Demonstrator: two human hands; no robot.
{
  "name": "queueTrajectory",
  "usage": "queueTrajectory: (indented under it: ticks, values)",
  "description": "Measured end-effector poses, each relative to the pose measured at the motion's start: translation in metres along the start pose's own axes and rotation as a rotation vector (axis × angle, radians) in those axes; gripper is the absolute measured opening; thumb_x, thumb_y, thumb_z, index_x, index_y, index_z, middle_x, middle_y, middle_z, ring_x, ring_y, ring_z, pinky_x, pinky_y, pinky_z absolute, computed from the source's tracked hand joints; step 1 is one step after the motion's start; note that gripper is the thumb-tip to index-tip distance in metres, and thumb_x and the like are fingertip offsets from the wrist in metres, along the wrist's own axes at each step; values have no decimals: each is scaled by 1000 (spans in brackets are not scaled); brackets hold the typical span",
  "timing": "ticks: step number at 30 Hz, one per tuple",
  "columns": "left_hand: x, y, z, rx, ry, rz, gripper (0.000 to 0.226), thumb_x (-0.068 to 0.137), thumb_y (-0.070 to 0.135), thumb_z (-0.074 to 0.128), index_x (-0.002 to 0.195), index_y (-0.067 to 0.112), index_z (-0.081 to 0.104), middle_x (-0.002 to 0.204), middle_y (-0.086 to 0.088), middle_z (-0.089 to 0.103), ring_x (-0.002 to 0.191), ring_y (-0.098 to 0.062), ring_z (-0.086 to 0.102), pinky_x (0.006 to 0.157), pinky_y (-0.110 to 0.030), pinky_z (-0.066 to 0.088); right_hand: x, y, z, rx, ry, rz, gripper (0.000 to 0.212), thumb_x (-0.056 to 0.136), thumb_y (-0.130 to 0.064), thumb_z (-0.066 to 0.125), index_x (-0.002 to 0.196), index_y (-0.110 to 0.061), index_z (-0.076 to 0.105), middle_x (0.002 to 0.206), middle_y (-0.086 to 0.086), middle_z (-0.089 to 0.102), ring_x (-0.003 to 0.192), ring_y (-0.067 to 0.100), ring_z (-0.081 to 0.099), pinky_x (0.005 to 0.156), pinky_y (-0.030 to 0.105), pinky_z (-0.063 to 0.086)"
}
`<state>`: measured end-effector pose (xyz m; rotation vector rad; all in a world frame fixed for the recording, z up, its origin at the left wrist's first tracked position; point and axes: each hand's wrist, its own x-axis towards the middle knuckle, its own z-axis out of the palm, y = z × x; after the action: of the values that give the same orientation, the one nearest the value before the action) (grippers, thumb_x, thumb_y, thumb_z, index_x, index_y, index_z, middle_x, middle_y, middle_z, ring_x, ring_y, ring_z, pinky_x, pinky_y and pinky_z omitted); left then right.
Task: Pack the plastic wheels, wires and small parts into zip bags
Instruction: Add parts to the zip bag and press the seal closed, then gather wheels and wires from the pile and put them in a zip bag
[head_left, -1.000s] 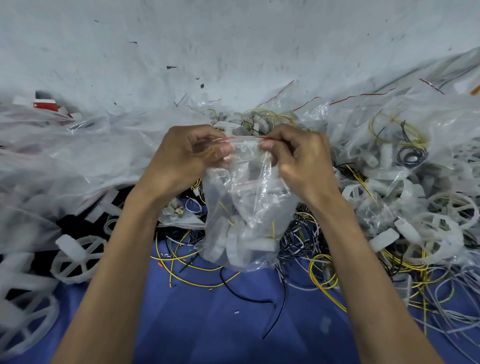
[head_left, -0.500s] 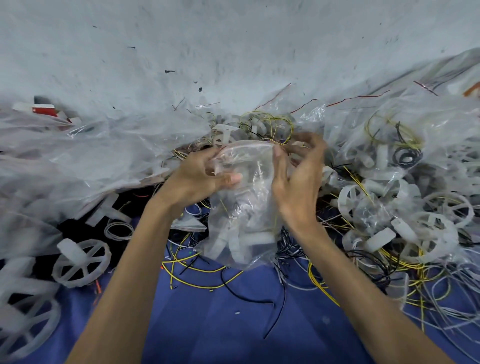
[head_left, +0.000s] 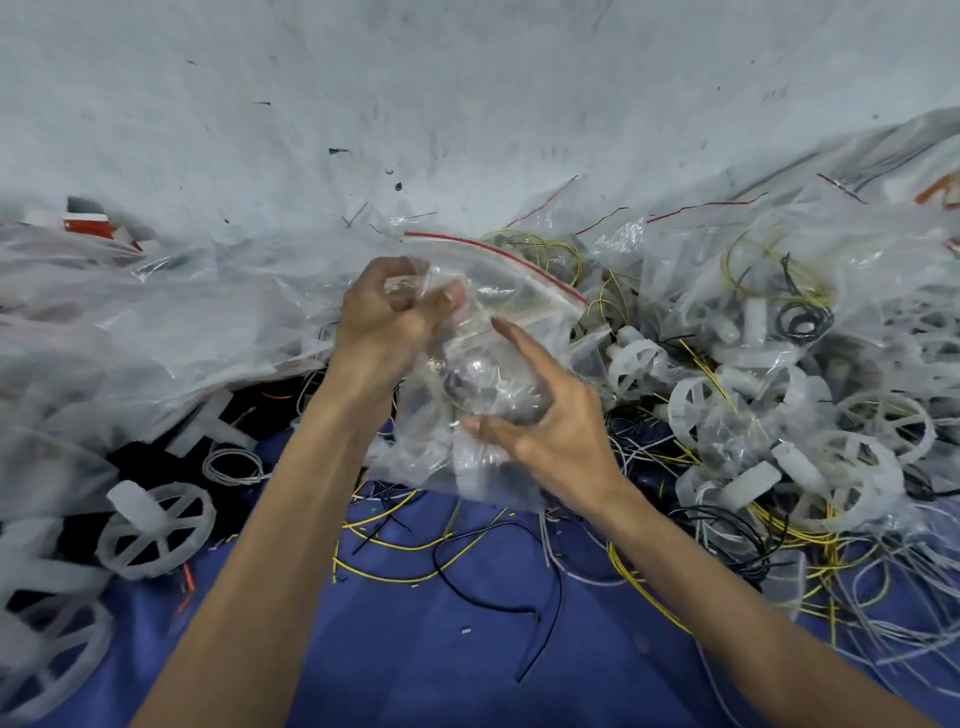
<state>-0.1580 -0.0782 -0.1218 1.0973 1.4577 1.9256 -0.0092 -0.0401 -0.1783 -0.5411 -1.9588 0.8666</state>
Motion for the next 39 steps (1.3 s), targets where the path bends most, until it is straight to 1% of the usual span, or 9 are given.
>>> queueTrajectory:
  ticks: [3, 8, 10, 12, 16, 22, 31, 35, 39]
  values:
    - [5, -1, -5, 69, -33, 4, 50, 67, 34, 74, 111, 28, 50, 101, 0, 67, 98, -16, 65, 94, -37, 49, 20, 0, -15, -65, 108, -40, 77, 67, -10, 82, 131, -34, 45, 126, -18, 52, 90, 6, 64, 71, 9, 50]
    - [29, -12, -43, 333, 13, -94, 41, 79, 42, 69, 115, 33, 51, 110, 7, 63, 106, -13, 61, 98, -42, 46, 100, 23, -82, 60, 555, 169, 64, 78, -11, 73, 135, -9, 44, 125, -4, 53, 108, 9, 58, 87, 22, 52]
    - [43, -19, -65, 464, 10, -124, 31, 85, 37, 65, 112, 31, 52, 112, 3, 63, 103, -15, 61, 95, -39, 47, 132, 42, -115, -83, 693, 270, 61, 82, -18, 68, 137, -10, 42, 124, 3, 52, 99, 11, 60, 82, 9, 47]
    - [53, -26, -85, 591, 32, -134, 28, 87, 36, 62, 113, 28, 53, 111, 2, 62, 100, -16, 60, 84, -31, 46, 152, 67, -141, -331, 597, 435, 60, 83, -19, 63, 138, -10, 40, 130, 11, 50, 105, 17, 58, 83, 5, 40]
    - [60, -51, -113, 935, 89, -179, 34, 87, 35, 62, 114, 16, 56, 105, -1, 61, 91, -17, 56, 79, -29, 40, 154, 109, -151, -989, 51, 558, 46, 87, -18, 54, 130, -2, 48, 128, 28, 50, 116, 44, 48, 92, 41, 43]
    - [46, -80, -125, 1309, 231, -45, 47, 81, 26, 65, 122, 6, 54, 128, -22, 42, 122, -38, 36, 101, -44, 32, 145, 110, -134, -1220, 16, 543, 38, 93, -23, 43, 120, 3, 45, 117, 30, 53, 107, 46, 52, 84, 43, 42]
    - [54, -64, -125, 1513, 252, -200, 59, 87, 40, 58, 130, 3, 40, 127, -28, 44, 116, -45, 44, 89, -48, 41, 135, 90, -123, -1374, -31, 529, 61, 92, -28, 45, 144, -5, 23, 126, 27, 49, 114, 43, 48, 90, 44, 41]
    - [83, -55, -139, 1657, 248, -224, 63, 83, 50, 56, 130, 10, 47, 132, -22, 45, 123, -38, 38, 92, -47, 38, 128, 65, -114, -1267, 61, 431, 42, 88, -33, 49, 114, 0, 57, 107, 23, 58, 101, 42, 56, 69, 37, 36]
    - [88, -68, -154, 1647, 131, -541, 76, 78, 65, 56, 129, 9, 45, 132, -20, 47, 122, -38, 44, 97, -43, 37, 115, 30, -85, -1005, 18, 347, 37, 86, -40, 50, 109, -15, 64, 109, 19, 61, 100, 38, 57, 79, 35, 44]
